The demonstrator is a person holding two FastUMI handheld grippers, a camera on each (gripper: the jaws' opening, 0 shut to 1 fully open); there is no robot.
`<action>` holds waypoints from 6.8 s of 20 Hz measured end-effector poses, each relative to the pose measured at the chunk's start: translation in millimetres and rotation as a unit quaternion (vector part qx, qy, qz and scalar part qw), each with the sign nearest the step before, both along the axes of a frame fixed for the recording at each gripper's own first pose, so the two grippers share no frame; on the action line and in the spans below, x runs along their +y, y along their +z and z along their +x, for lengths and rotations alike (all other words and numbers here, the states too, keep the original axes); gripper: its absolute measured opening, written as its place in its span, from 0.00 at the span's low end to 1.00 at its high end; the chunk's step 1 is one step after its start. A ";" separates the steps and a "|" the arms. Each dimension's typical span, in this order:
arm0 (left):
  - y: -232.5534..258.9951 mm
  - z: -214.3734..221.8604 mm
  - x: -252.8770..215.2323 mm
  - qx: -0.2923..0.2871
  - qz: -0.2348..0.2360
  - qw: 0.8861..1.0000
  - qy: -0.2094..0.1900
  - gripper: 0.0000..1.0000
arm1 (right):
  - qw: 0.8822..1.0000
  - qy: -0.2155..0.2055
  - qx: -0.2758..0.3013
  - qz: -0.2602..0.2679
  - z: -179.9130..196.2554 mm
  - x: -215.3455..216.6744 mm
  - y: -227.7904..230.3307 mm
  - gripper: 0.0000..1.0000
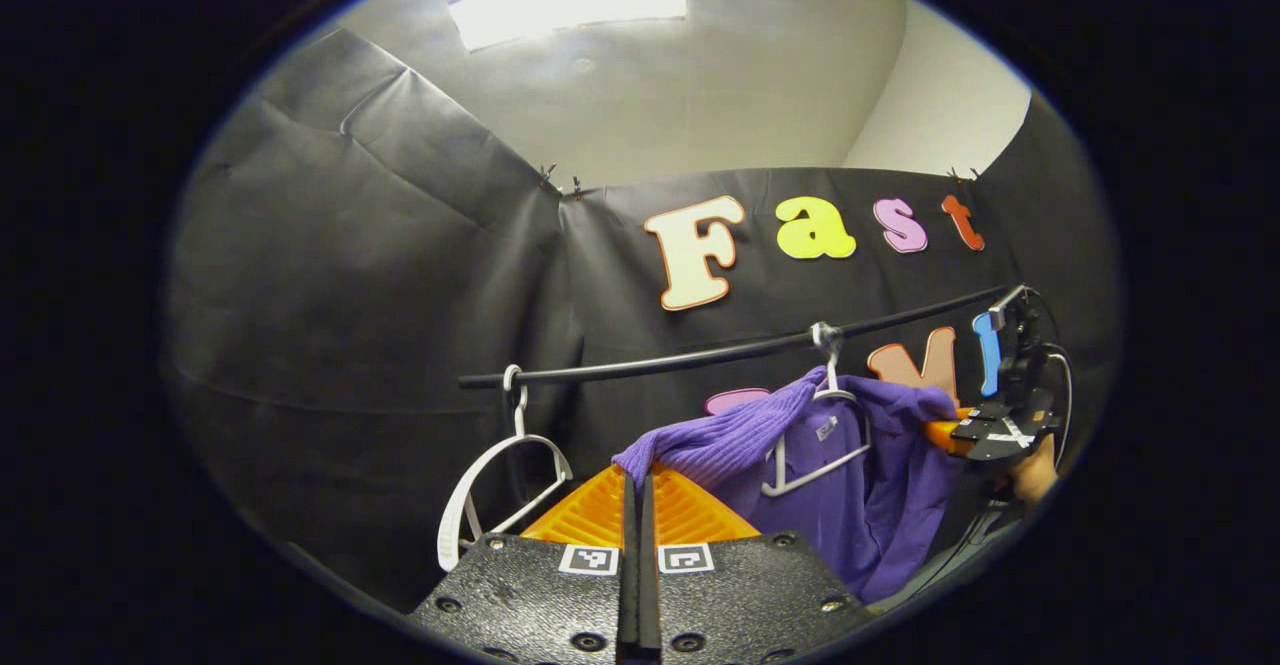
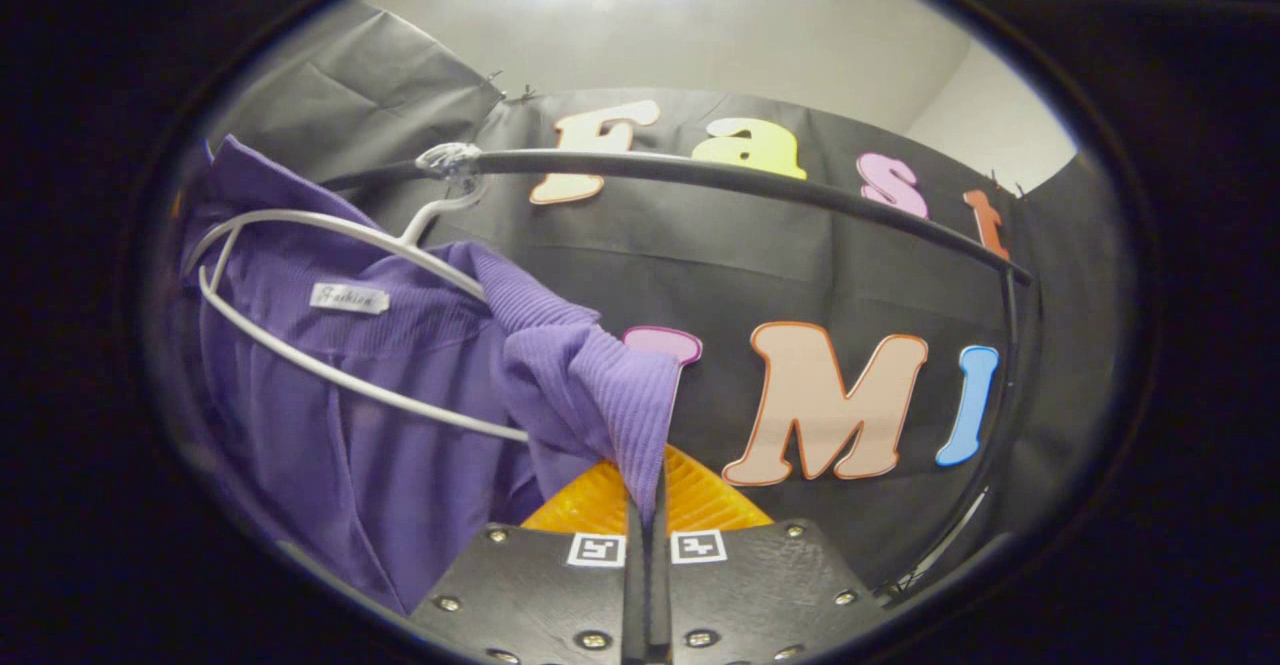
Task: Grasp the clothes on the hanger with both hands and then place them into the laundry hamper below.
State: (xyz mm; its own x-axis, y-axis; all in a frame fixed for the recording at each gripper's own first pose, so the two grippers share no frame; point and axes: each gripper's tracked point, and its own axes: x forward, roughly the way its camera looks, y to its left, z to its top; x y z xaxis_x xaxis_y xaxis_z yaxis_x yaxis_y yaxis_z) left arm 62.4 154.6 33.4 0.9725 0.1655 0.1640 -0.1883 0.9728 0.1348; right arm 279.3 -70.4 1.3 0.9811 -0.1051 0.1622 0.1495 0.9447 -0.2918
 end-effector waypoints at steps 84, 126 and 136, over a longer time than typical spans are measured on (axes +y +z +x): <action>-231.2 99.9 -181.1 0.073 -0.128 0.981 -0.126 0.03 | 0.981 -0.037 0.059 0.179 -128.8 11.7 -167.7 0.03; -586.9 67.8 -208.7 0.402 -0.121 0.894 -0.158 0.87 | 0.906 -0.186 0.316 0.210 -149.3 -62.3 -492.3 0.99; -530.1 81.4 -170.2 0.384 -0.138 0.904 -0.130 0.97 | 0.926 -0.166 0.271 0.201 -142.0 -40.5 -429.2 0.99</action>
